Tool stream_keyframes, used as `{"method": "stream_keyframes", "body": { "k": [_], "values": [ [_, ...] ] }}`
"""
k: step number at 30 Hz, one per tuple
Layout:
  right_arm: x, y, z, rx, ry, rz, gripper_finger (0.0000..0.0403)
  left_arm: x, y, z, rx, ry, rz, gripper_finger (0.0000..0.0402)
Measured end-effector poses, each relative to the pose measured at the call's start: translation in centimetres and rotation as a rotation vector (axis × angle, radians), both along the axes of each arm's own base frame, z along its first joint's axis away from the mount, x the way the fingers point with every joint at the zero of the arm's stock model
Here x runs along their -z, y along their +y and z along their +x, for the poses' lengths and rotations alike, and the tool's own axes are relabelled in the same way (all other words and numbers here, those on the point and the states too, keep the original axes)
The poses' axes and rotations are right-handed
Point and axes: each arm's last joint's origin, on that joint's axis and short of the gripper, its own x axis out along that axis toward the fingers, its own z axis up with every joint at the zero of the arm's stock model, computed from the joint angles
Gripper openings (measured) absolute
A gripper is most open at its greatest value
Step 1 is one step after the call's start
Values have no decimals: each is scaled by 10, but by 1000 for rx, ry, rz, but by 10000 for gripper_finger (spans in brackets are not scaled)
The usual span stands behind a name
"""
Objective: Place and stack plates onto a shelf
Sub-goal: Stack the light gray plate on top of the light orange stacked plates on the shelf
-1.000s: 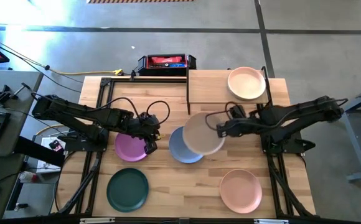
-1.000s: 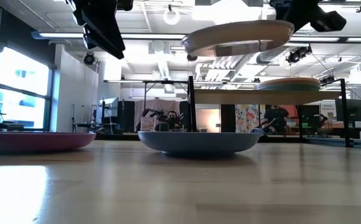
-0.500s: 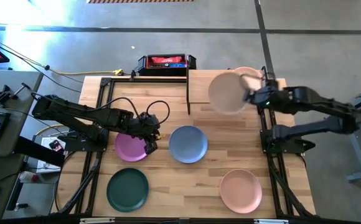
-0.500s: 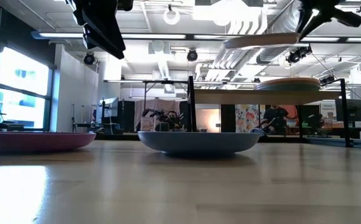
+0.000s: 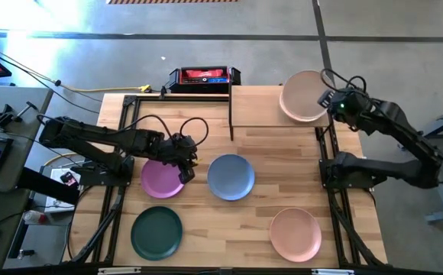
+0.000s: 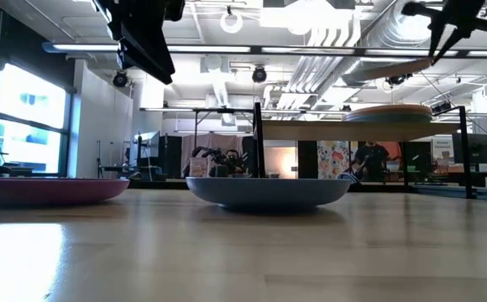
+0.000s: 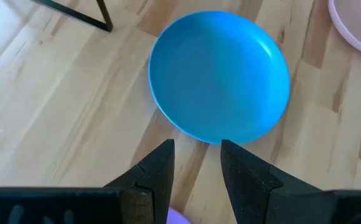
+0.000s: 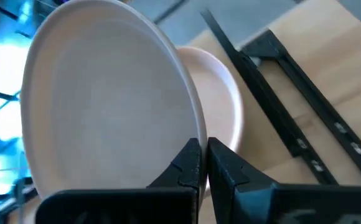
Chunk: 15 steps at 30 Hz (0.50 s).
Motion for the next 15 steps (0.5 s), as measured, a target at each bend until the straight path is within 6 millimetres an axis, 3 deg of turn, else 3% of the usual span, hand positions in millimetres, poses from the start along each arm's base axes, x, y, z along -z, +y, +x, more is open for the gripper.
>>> {"method": "stream_keyframes", "body": {
  "k": [6, 15],
  "values": [
    [14, -12, -6, 7, 2, 109, 0, 0, 4, 0, -15, 0, 0, 119],
    [26, -35, -8, 18, -89, 109, 0, 0, 7, 0, -22, 1, 4, 120]
  ]
}}
